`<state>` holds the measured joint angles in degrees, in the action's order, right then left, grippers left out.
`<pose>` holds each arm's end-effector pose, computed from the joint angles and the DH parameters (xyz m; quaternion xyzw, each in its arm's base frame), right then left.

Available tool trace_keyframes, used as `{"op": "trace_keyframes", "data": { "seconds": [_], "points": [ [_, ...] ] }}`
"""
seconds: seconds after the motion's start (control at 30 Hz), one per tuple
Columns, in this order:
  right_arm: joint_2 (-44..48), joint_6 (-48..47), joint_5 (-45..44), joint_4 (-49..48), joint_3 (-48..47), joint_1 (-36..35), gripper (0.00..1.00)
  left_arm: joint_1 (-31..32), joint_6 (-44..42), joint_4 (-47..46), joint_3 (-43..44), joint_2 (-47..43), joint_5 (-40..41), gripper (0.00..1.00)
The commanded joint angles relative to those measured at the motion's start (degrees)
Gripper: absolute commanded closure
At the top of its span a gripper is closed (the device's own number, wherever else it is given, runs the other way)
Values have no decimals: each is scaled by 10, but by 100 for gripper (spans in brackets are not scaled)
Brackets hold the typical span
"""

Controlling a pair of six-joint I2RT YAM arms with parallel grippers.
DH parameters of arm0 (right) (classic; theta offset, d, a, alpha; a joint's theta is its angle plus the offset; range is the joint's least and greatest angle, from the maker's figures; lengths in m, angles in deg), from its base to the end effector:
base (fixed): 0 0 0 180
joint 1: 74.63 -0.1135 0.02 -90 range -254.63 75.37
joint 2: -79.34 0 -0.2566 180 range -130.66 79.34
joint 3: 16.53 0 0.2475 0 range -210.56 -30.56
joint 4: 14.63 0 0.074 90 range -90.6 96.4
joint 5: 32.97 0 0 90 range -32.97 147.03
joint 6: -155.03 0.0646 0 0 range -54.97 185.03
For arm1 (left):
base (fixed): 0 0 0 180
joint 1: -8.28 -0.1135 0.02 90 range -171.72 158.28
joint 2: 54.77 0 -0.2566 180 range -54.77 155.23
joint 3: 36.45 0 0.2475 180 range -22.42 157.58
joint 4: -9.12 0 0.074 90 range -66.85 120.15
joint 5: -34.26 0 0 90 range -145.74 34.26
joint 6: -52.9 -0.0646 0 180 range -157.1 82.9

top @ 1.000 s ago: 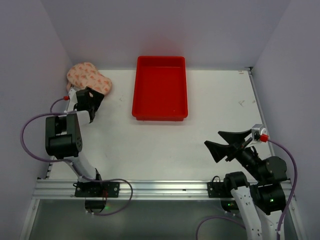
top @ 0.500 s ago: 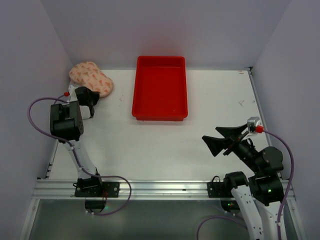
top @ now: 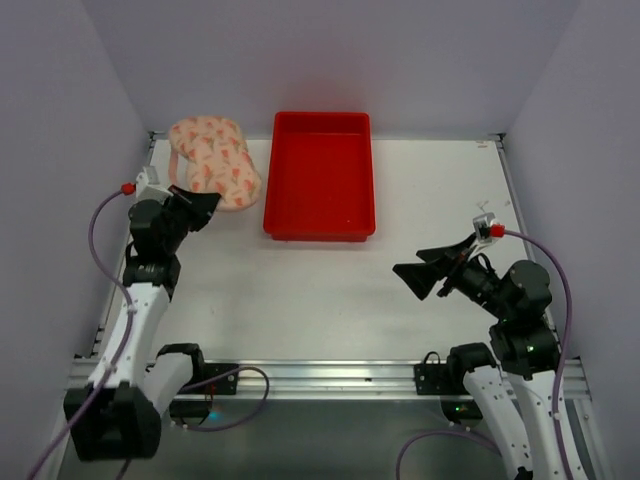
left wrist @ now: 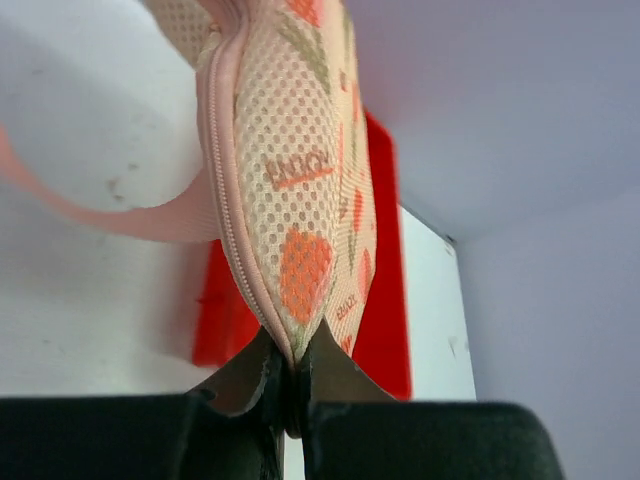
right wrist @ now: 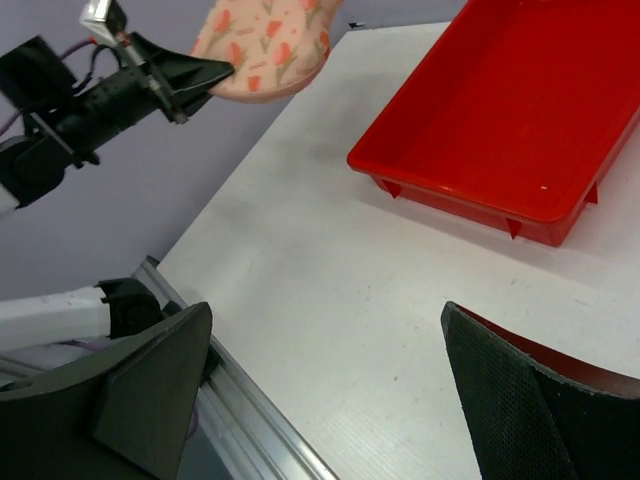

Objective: Unzip the laundry bag and remove the bra

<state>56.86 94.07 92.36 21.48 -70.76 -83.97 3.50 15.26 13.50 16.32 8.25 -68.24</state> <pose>0.1120 0.0563 0.3322 -0.0837 0.7239 0.4231 0.5385 0.2800 0.0094 0.2635 -0.3178 0.7227 -0.3240 0.5213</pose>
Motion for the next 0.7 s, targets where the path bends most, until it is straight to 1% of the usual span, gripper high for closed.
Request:
{"op": "trace_keyframes", "data": {
  "seconds": [0.0, 0.07, 0.1, 0.17, 0.2, 0.3, 0.33, 0.37, 0.4, 0.47, 0.57, 0.6, 0.67],
  "points": [
    [15, 10, 32, -12, -33, 0, 1, 35, -92, 175, -6, -181, -110, 100],
    [23, 2, 19, -5, -37, 0, 1, 42, -118, 228, 11, -220, -155, 100],
    [25, 1, 5, 6, -39, 0, 1, 42, -124, 263, 21, -243, -209, 100],
    [32, -7, -5, 16, -48, 0, 1, 42, -126, 277, 27, -258, -267, 100],
    [35, -9, -13, 24, -51, 0, 1, 42, -124, 277, 30, -265, -321, 100],
    [42, -11, -19, 37, -59, 0, 1, 57, -175, 280, 58, -253, -396, 100],
    [44, -11, -23, 39, -61, 0, 1, 58, -208, 291, 69, -248, -401, 100],
    [45, -11, -25, 45, -65, 0, 1, 58, -220, 300, 84, -232, -407, 100],
    [46, -12, -28, 50, -67, 0, 1, 61, -226, 300, 85, -225, -435, 100],
    [52, -15, -39, 55, -71, 0, 1, 69, -228, 298, 85, -213, -442, 100],
    [57, -21, -51, 60, -68, 0, 1, 119, -230, 278, 68, -202, -429, 100],
    [57, -21, -53, 61, -68, 0, 1, 163, -228, 260, 63, -194, -417, 100],
    [55, -21, -54, 60, -61, 0, 1, 220, -213, 238, 41, -179, -389, 100]
  ]
}}
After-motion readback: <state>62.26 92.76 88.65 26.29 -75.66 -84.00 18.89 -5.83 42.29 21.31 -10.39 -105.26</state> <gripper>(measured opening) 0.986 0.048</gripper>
